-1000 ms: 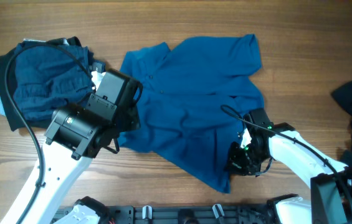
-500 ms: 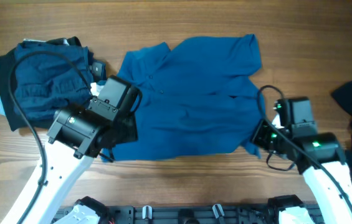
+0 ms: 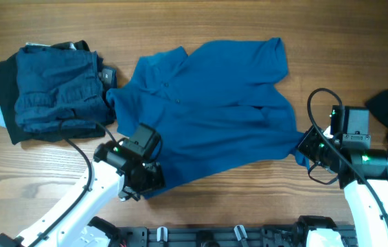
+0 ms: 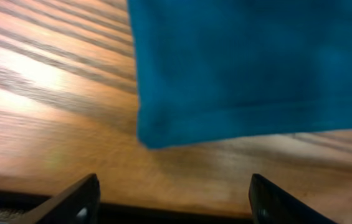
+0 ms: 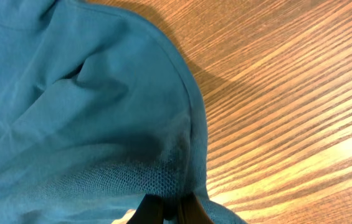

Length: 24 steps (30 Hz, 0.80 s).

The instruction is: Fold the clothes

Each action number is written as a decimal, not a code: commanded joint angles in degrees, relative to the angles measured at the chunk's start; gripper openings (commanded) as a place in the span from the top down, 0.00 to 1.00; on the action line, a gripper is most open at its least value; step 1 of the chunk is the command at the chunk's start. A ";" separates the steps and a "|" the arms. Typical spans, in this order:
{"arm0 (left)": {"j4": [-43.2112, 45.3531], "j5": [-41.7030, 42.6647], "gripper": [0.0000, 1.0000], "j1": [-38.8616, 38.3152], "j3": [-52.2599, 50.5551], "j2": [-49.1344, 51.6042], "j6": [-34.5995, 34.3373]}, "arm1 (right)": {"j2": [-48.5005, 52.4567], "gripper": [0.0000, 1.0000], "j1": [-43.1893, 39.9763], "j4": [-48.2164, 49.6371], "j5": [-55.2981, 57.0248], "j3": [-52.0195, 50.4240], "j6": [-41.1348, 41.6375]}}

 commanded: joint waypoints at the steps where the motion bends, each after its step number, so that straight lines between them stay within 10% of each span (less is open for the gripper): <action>1: 6.12 3.26 0.37 0.39 -7.32 0.35 -7.45 | 0.04 0.96 -0.28 0.48 0.15 1.16 -1.25; 11: 13.03 0.66 0.38 2.25 -10.56 1.18 -14.43 | 0.04 0.96 -0.28 0.63 0.15 1.16 -2.34; 18: 14.16 1.16 0.94 3.87 -10.56 1.18 -13.90 | -0.02 0.96 -0.28 1.03 0.17 1.20 -2.71; 24: 5.86 11.50 0.96 3.85 4.20 -2.71 -1.27 | -0.72 0.96 -0.28 -2.25 -2.51 10.25 -5.57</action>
